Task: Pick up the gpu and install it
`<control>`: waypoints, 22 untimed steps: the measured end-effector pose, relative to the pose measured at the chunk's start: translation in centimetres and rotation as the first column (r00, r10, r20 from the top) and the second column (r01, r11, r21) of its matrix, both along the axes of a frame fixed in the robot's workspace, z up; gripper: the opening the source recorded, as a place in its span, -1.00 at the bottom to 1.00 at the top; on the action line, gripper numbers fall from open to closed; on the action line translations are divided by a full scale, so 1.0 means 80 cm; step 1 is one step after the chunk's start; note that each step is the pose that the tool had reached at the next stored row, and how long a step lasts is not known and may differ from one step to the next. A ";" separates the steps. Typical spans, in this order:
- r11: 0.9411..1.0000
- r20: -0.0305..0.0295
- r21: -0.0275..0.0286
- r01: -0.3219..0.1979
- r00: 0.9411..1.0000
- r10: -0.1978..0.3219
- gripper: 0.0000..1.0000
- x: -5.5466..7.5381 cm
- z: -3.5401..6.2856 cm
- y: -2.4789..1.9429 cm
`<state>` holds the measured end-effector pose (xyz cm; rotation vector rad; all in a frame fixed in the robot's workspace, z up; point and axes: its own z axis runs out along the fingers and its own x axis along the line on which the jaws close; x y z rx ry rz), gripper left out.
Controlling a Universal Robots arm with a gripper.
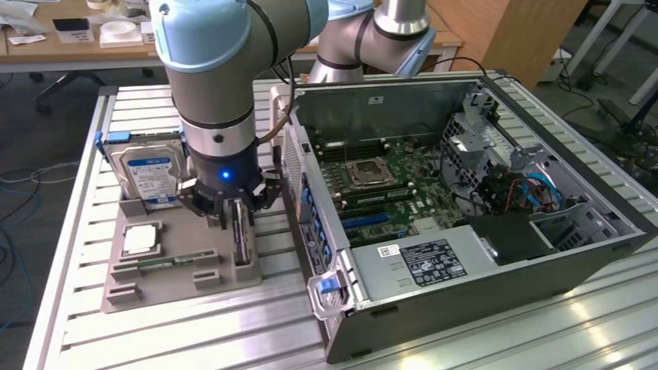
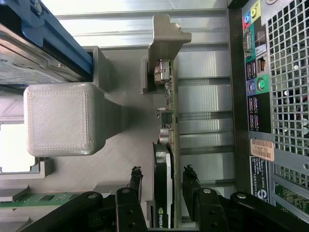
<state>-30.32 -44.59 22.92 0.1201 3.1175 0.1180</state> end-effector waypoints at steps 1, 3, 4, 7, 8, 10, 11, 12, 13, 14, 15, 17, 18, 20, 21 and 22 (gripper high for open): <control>1.000 0.000 0.000 0.000 1.000 0.000 -0.08 0.000 0.000 0.0000; 1.000 0.000 0.000 0.000 1.000 0.000 -0.22 0.000 0.000 0.0000; 1.000 0.000 0.000 0.000 1.000 0.000 -0.22 0.000 0.000 0.0000; 1.000 0.000 0.000 0.000 1.000 0.000 -0.22 0.000 0.000 0.0000; 1.000 0.000 0.000 0.000 1.000 0.000 -0.25 0.000 0.000 0.0000; 1.000 0.000 0.000 0.000 1.000 0.000 -0.37 0.000 0.000 0.0000; 1.000 0.000 0.000 0.000 1.000 0.000 -0.37 0.000 0.000 0.0000; 1.000 0.000 0.000 0.000 1.000 0.000 -0.47 0.000 0.000 0.0000; 1.000 0.000 0.000 0.000 1.000 0.000 -0.47 0.000 0.000 0.0000; 1.000 0.000 0.000 0.000 1.000 0.000 -0.47 0.000 0.000 0.0000; 1.000 0.000 0.000 0.000 1.000 0.000 -0.47 0.000 0.000 0.0000; 1.000 0.000 0.000 0.000 1.000 0.000 -0.47 0.000 0.000 0.0000; 1.000 0.000 0.000 0.000 1.000 0.000 -0.47 0.000 0.000 0.0000; 1.000 0.000 0.000 0.000 1.000 0.000 -0.47 0.000 0.000 0.0000; 1.000 0.000 0.000 0.000 1.000 0.000 -0.47 0.000 0.000 0.0000; 1.000 0.000 0.000 0.000 1.000 0.000 -0.47 0.000 0.000 0.0000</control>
